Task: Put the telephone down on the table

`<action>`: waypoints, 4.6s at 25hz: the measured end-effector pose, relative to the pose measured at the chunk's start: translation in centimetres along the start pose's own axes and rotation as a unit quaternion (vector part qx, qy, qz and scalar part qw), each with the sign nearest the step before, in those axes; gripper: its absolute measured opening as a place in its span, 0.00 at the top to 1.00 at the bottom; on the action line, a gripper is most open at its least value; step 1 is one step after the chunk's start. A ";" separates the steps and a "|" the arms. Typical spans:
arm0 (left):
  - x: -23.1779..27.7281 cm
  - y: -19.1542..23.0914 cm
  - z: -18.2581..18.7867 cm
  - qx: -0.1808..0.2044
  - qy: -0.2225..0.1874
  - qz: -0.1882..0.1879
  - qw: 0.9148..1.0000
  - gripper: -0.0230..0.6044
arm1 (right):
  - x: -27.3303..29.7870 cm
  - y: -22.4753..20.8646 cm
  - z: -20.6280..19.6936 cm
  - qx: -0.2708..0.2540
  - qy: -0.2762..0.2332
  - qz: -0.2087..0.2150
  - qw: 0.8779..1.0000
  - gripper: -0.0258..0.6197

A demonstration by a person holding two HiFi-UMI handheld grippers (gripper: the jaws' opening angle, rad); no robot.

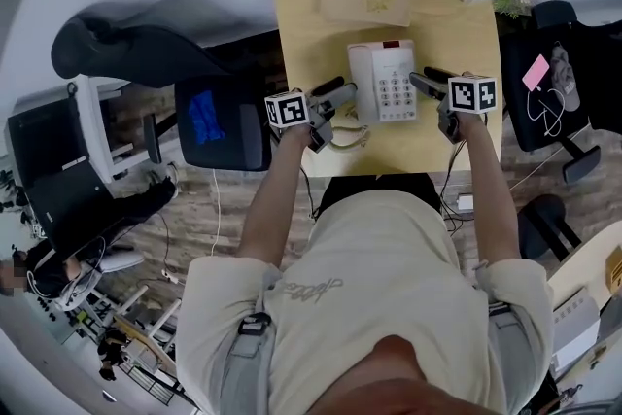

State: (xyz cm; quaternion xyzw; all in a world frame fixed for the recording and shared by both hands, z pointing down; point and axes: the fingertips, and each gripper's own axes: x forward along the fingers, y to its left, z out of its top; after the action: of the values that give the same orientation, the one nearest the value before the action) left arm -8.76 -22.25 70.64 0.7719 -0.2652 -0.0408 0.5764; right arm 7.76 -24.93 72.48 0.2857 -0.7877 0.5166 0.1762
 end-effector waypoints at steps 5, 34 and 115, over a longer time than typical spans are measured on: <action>-1.7 -2.0 -1.3 0.038 0.002 0.003 0.999 0.34 | -2.6 2.2 -0.8 -0.022 -0.017 0.012 1.000 0.59; -3.9 -12.5 -0.5 0.242 0.006 0.014 0.970 0.94 | -8.7 11.3 1.2 -0.130 -0.088 0.030 0.987 0.96; -12.8 -41.4 17.8 0.569 -0.262 0.147 0.765 0.94 | -26.1 38.8 18.7 -0.434 -0.396 -0.066 0.807 0.96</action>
State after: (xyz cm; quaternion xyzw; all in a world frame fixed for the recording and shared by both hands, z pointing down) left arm -11.25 -23.78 23.91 0.8691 -0.4909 0.0020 -0.0616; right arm 3.82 -23.24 22.31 0.4102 -0.9106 -0.0499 -0.0118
